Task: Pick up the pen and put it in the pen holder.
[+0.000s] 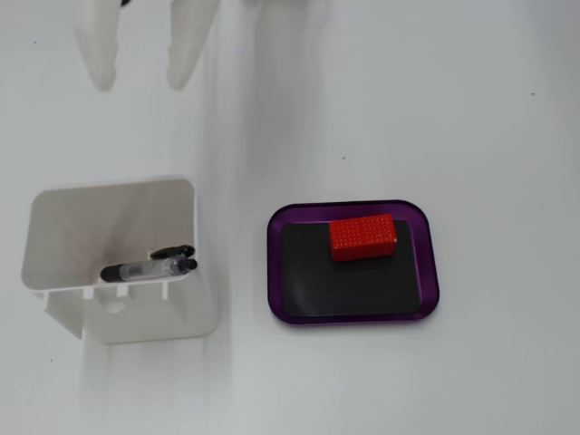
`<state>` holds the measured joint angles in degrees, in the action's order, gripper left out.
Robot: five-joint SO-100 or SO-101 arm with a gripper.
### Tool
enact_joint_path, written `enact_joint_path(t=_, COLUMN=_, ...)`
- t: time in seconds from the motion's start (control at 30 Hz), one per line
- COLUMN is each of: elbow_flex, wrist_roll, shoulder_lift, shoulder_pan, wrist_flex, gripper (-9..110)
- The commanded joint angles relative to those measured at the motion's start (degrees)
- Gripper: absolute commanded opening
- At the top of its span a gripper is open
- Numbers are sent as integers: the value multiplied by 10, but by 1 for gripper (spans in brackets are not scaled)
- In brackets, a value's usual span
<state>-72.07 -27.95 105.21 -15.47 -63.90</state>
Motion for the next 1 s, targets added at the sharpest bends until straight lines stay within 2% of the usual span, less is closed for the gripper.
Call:
enact_joint_path(t=0.0, elbow_flex=-18, wrist_roll=49, shoulder_lift=143, shoulder_pan=-1, wrist_flex=-91, gripper=14)
enact_joint_path(t=0.17, elbow_flex=-156, wrist_roll=124, shoulder_lift=306, shoulder_pan=-3, wrist_flex=-142, gripper=14)
enact_joint_path(t=0.37, elbow_flex=-416, wrist_roll=187, shoulder_lift=539, shoulder_pan=-3, wrist_flex=-134, gripper=14)
enact_joint_path(t=0.7, elbow_flex=-811, wrist_roll=227, shoulder_lift=926, shoulder_pan=-1, wrist_flex=-57, gripper=14)
enact_joint_path(t=0.97, elbow_flex=-923, wrist_roll=222, shoulder_lift=895, shoulder_pan=0, wrist_flex=-54, gripper=14)
